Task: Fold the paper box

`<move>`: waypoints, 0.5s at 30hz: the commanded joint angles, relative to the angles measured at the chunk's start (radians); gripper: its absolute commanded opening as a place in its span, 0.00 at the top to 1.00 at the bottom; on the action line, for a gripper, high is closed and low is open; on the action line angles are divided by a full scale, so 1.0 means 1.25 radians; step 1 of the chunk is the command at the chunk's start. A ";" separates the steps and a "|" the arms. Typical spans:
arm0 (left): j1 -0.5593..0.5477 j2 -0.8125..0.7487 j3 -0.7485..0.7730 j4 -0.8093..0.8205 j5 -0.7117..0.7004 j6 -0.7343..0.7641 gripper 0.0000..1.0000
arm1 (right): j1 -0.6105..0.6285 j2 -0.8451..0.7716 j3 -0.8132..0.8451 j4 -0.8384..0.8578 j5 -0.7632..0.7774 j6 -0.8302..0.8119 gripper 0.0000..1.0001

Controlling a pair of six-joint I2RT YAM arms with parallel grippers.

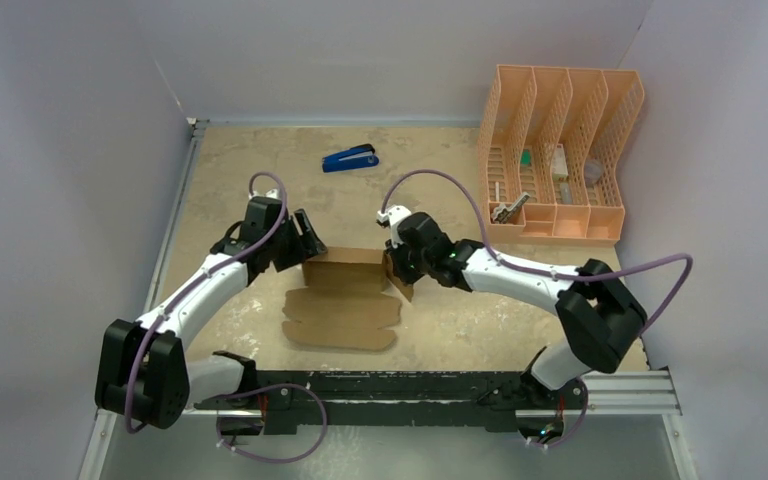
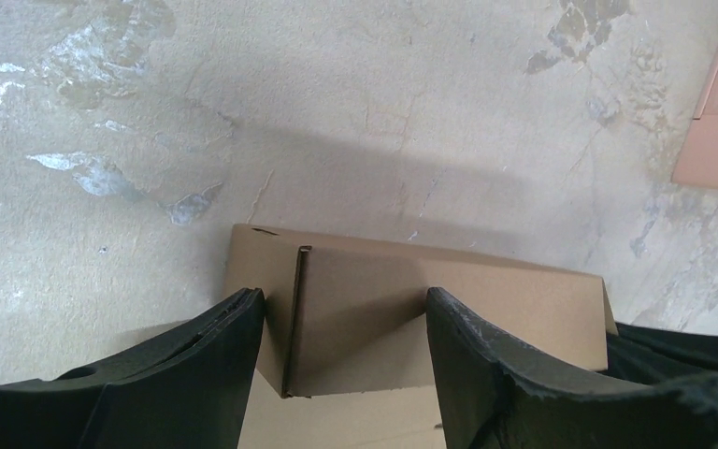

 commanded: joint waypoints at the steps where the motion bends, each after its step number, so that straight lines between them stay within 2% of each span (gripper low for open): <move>1: -0.003 -0.028 -0.006 0.066 0.035 -0.057 0.37 | 0.022 0.044 0.084 0.019 0.204 0.095 1.00; 7: -0.003 -0.015 0.022 0.076 0.009 -0.043 0.37 | 0.022 0.114 0.168 0.090 0.283 0.034 1.00; 13: -0.003 0.002 0.007 0.095 -0.018 -0.010 0.37 | 0.022 0.181 0.219 0.114 0.292 0.014 1.00; 15: -0.003 0.008 -0.002 0.094 -0.035 0.005 0.37 | 0.021 0.189 0.213 0.124 0.282 0.021 0.96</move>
